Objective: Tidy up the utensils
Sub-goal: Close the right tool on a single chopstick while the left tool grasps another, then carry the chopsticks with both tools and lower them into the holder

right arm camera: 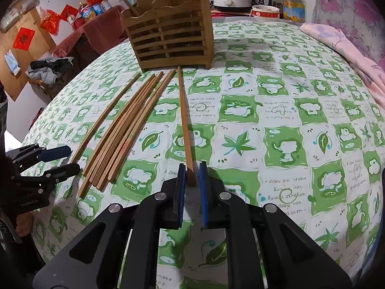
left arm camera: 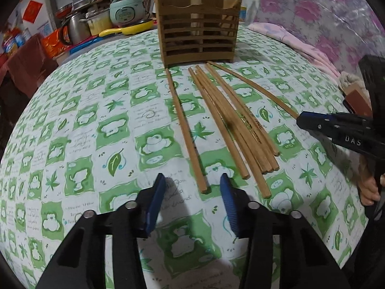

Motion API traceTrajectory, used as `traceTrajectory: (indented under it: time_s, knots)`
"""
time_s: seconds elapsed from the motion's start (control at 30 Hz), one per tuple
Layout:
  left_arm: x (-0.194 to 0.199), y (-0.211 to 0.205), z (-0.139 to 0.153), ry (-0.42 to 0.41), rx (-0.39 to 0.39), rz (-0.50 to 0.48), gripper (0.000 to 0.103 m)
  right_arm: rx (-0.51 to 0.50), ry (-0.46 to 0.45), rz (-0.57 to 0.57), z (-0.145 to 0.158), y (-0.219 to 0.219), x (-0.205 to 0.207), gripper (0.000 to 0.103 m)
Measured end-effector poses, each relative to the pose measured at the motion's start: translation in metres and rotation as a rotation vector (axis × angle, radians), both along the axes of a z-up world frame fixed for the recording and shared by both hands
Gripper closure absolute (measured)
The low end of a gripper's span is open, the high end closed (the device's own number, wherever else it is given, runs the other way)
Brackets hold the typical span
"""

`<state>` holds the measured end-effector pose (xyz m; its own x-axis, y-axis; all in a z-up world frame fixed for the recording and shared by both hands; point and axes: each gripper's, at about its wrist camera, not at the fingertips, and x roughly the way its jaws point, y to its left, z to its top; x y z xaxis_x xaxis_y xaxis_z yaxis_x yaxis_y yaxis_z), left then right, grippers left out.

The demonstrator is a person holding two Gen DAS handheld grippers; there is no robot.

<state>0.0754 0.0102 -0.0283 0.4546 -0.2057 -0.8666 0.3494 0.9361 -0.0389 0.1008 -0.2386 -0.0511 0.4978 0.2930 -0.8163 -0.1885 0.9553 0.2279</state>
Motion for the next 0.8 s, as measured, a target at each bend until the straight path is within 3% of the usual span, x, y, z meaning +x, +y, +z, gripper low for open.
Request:
traceTrajectory:
  time_s: [0.03,0.1,0.33,0.5,0.6,0.8]
  knots:
    - [0.000,0.000,0.000,0.000,-0.006,-0.002,0.073,0.000,0.000,0.000,0.000,-0.001,0.000,0.089]
    - [0.001,0.002,0.000,0.003,-0.026,0.005,0.095,0.001,0.000,-0.001,0.000,-0.001,0.000,0.090]
    - [0.001,0.021,0.010,-0.024,-0.104,0.075,0.097,0.019,-0.003,-0.012,0.001,-0.004,0.000,0.095]
    - [0.004,0.026,0.014,-0.029,-0.101,0.110,0.097,0.026,-0.066,-0.040,0.010,-0.010,-0.008,0.095]
    - [0.006,0.030,0.029,-0.056,-0.088,0.130,0.097,0.001,-0.161,-0.065,0.026,-0.011,-0.018,0.096]
    - [0.014,0.028,0.090,-0.157,-0.092,0.117,0.097,0.017,-0.287,-0.080,0.073,-0.012,-0.023,0.097]
